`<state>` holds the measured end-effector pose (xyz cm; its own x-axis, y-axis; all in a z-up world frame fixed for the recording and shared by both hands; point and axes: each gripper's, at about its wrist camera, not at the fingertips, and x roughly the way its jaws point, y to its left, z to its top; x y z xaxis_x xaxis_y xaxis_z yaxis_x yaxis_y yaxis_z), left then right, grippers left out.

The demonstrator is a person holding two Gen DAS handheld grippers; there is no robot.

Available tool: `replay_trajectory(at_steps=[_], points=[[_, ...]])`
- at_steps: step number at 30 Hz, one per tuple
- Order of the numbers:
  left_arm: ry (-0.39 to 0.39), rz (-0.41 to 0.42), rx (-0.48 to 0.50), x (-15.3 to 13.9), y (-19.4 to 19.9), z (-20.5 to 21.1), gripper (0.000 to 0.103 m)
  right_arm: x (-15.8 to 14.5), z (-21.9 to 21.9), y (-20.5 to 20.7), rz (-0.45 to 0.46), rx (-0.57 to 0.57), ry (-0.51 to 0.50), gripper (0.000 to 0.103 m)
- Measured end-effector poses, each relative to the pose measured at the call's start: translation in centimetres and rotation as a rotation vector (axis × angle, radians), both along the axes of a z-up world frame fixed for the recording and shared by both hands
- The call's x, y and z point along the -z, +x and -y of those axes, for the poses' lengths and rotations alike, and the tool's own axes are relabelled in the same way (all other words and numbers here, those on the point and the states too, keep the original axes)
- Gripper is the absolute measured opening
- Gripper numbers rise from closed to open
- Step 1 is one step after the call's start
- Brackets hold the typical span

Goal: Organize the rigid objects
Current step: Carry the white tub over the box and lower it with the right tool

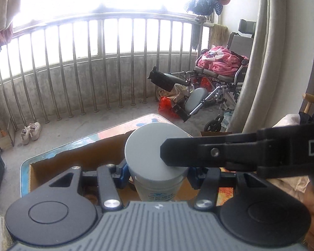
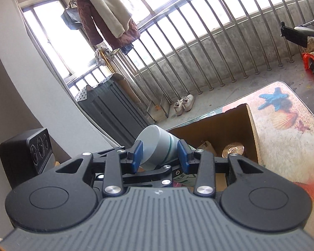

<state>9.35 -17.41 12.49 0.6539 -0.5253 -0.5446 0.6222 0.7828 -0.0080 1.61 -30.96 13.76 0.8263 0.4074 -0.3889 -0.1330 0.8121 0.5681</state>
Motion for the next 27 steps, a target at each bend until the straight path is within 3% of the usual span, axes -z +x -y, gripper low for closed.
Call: replay_trajectory(at_steps=[15, 27], points=[[0.027, -0.155, -0.014, 3.6, 3.8, 1.5, 0.054, 5.1, 1.1, 2.7, -0.084, 0.033, 0.081, 0.036], [0.078, -0.18, -0.018, 5.2, 4.4, 2.5, 0.054, 7.9, 1.9, 3.4, -0.107, 0.063, 0.14, 0.037]])
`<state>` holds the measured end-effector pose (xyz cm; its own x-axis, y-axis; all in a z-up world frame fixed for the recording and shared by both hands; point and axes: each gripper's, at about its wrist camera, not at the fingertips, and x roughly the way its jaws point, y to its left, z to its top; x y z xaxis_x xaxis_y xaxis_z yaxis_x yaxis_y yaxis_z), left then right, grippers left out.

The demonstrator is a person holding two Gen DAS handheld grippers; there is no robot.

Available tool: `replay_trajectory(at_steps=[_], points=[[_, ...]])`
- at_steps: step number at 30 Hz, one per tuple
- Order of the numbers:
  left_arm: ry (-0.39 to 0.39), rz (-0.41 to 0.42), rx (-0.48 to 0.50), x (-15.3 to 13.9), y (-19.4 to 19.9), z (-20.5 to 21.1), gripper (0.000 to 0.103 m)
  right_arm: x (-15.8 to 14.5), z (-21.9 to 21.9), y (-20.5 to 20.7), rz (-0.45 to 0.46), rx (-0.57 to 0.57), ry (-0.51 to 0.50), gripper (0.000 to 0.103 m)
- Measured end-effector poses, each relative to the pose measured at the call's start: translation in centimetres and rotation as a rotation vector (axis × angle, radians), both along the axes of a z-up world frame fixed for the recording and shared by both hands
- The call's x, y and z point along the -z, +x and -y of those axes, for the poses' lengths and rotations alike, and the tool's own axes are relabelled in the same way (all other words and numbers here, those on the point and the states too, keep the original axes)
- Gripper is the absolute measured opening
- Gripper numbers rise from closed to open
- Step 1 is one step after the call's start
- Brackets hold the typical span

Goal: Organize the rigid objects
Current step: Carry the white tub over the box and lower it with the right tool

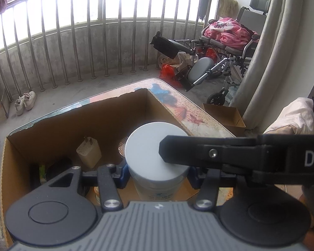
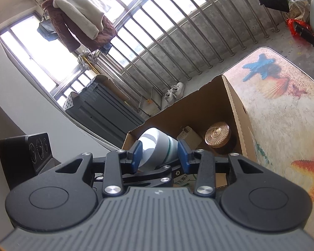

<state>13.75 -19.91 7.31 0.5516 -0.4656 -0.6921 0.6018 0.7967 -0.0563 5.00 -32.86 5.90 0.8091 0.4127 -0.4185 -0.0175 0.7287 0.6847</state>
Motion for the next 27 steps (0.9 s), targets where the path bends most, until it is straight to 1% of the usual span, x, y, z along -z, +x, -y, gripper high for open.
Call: replay_trajectory(at_steps=[16, 27], points=[[0.059, -0.048, 0.009, 2.3, 1.9, 1.4, 0.054, 2.9, 1.2, 2.3, -0.061, -0.001, 0.012, 0.042], [0.075, -0.074, 0.017, 3.3, 2.6, 2.1, 0.054, 4.1, 1.9, 3.5, -0.091, -0.004, 0.012, 0.044]])
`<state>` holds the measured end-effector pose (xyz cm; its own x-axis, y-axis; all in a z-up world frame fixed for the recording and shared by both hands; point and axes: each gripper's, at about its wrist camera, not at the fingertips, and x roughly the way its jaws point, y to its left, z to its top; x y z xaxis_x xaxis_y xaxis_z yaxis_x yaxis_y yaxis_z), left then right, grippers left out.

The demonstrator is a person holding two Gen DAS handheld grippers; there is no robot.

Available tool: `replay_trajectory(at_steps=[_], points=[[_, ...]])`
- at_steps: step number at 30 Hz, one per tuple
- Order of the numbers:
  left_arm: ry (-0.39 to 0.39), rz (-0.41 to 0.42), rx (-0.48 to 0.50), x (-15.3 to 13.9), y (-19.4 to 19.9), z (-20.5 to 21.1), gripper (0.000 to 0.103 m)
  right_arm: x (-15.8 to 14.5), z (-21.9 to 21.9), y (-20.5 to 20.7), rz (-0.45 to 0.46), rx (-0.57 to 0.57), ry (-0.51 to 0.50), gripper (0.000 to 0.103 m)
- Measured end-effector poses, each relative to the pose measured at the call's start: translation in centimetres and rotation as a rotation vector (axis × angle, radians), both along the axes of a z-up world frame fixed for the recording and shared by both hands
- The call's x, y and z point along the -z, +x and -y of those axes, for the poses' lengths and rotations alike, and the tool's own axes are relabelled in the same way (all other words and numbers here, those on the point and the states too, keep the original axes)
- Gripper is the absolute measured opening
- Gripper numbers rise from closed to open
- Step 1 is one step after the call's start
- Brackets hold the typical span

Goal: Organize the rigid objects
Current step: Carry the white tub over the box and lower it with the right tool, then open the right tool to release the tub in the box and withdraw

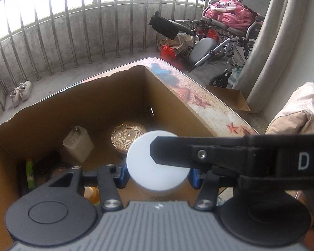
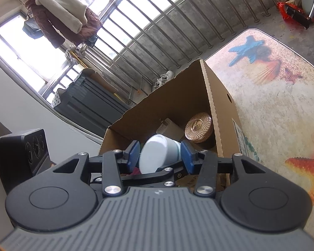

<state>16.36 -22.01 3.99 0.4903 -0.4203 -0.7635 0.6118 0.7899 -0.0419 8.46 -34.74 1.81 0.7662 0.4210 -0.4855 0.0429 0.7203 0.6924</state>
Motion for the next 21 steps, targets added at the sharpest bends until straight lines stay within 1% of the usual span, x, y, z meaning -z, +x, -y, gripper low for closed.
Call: replay_trajectory(at_steps=[15, 21], points=[[0.006, 0.006, -0.006, 0.09, 0.08, -0.21, 0.054, -0.09, -0.11, -0.25, 0.0, 0.002, -0.003, 0.045], [0.005, 0.012, -0.008, 0.02, -0.04, -0.26, 0.06, -0.36, -0.25, -0.5, 0.005, 0.004, -0.005, 0.048]])
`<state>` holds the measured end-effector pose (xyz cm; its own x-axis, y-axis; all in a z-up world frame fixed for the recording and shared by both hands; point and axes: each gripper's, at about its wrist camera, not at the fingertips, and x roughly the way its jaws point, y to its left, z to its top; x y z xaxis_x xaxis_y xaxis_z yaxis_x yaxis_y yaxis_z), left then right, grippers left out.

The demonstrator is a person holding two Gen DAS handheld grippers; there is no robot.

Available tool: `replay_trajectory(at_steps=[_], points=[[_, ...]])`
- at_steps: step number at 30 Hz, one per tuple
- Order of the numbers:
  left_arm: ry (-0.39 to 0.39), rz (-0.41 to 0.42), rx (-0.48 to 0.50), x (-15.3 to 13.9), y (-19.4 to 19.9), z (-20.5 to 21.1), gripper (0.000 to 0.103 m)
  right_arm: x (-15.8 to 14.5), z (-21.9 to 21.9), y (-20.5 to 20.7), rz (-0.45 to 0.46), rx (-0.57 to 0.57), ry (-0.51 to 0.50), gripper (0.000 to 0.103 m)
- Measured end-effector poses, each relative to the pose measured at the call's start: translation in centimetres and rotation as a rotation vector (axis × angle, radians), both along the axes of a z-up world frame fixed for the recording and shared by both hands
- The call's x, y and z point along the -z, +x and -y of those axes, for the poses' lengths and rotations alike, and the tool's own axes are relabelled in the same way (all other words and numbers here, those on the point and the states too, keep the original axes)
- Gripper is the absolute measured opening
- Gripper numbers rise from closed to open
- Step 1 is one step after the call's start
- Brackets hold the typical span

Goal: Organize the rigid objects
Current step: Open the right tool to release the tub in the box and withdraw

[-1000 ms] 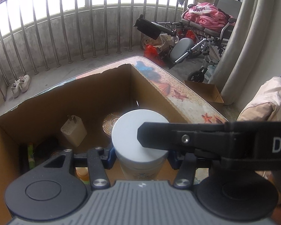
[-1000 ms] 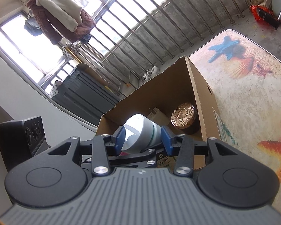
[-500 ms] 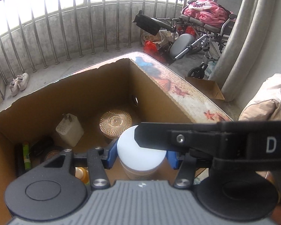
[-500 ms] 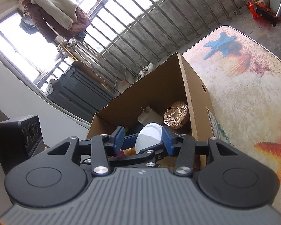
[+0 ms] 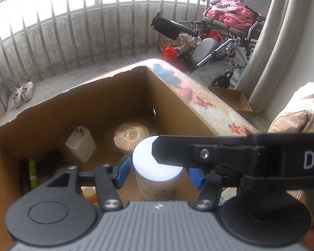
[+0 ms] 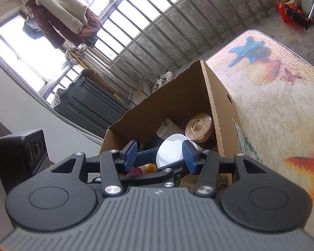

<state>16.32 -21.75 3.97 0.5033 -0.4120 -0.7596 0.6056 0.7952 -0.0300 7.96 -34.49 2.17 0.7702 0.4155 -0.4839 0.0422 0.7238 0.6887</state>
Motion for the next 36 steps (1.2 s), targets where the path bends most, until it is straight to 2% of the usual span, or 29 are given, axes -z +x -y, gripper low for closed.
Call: replay_trajectory(at_steps=[5, 8, 11, 14, 20, 31, 36], points=[[0.0, -0.001, 0.0, 0.0, -0.1, -0.1, 0.063, -0.1, 0.0, 0.0, 0.001, 0.002, 0.002, 0.049], [-0.006, -0.005, -0.003, -0.2, -0.1, -0.2, 0.075, -0.5, 0.3, -0.6, 0.007, 0.018, 0.003, 0.052], [-0.016, -0.006, -0.012, -0.7, -0.3, -0.4, 0.077, -1.0, 1.1, -1.4, 0.026, 0.046, 0.01, 0.053], [-0.031, 0.02, -0.019, -1.5, -0.9, -1.0, 0.086, -1.4, 1.9, -2.3, 0.038, 0.076, 0.017, 0.056], [-0.063, 0.046, -0.023, -2.8, -2.1, -2.5, 0.091, -2.2, 2.7, -4.0, 0.048, 0.13, 0.011, 0.07], [-0.111, 0.086, -0.011, -4.4, -5.2, -5.1, 0.096, -4.0, 1.1, -6.5, 0.068, 0.128, -0.04, 0.081], [-0.103, 0.089, -0.021, -4.6, -6.0, -5.3, 0.096, -5.0, 0.5, -7.6, 0.087, 0.135, -0.073, 0.088]])
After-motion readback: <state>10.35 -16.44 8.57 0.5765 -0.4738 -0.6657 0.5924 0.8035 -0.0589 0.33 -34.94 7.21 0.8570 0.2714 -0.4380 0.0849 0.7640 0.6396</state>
